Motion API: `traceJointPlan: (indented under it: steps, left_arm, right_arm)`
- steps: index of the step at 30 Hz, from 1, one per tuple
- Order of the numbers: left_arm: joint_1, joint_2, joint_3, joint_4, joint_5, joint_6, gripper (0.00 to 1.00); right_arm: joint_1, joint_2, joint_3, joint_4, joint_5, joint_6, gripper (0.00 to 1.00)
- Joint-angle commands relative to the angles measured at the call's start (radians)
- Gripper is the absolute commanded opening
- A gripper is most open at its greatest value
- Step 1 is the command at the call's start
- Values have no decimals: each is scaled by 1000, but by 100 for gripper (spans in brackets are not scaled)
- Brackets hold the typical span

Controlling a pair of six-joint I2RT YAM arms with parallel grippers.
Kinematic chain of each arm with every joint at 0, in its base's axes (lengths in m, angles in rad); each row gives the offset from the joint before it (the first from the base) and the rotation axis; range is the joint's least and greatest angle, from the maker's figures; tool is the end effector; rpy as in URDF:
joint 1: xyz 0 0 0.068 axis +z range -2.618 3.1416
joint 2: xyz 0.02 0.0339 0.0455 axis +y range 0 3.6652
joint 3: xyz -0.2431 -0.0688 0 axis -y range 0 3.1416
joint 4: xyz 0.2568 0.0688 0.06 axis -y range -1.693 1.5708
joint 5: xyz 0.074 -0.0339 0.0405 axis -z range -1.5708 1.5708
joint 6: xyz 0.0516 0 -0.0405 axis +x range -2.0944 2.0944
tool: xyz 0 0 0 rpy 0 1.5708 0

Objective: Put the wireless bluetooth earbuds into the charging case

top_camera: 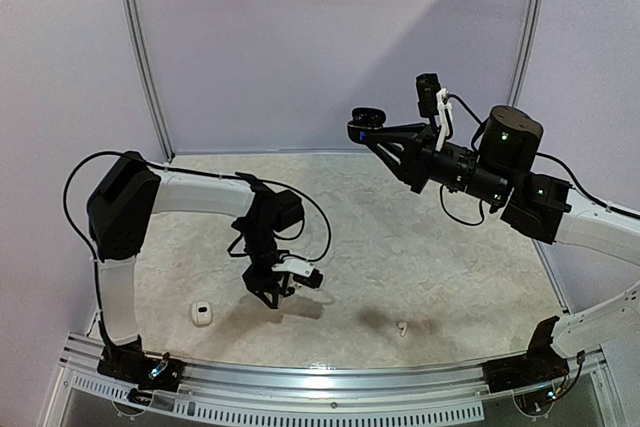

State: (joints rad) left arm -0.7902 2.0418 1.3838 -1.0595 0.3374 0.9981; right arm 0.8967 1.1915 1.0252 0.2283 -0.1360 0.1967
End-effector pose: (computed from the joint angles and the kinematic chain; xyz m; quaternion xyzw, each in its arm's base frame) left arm 0.2357 -0.2623 0.0992 -0.7588 -0.6252 0.1740 0.0545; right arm 0.1931 0.2529 0.3637 -0.2808 0.6249 0.4177 0.5968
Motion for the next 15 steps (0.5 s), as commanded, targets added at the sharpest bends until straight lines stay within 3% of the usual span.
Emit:
traceJointPlan:
  steps: [1, 10, 15]
  left_arm:
    - [-52, 27, -56, -9, -2, -85, 53]
    - [-67, -13, -34, -28, 52, -103, 56]
    - [6, -215, -90, -109, 113, -76, 57]
  right_arm:
    - [6, -21, -11, 7, 8, -3, 0]
    - [6, -21, -13, 1, 13, 3, 0]
    - [7, -20, -6, -3, 26, -8, 0]
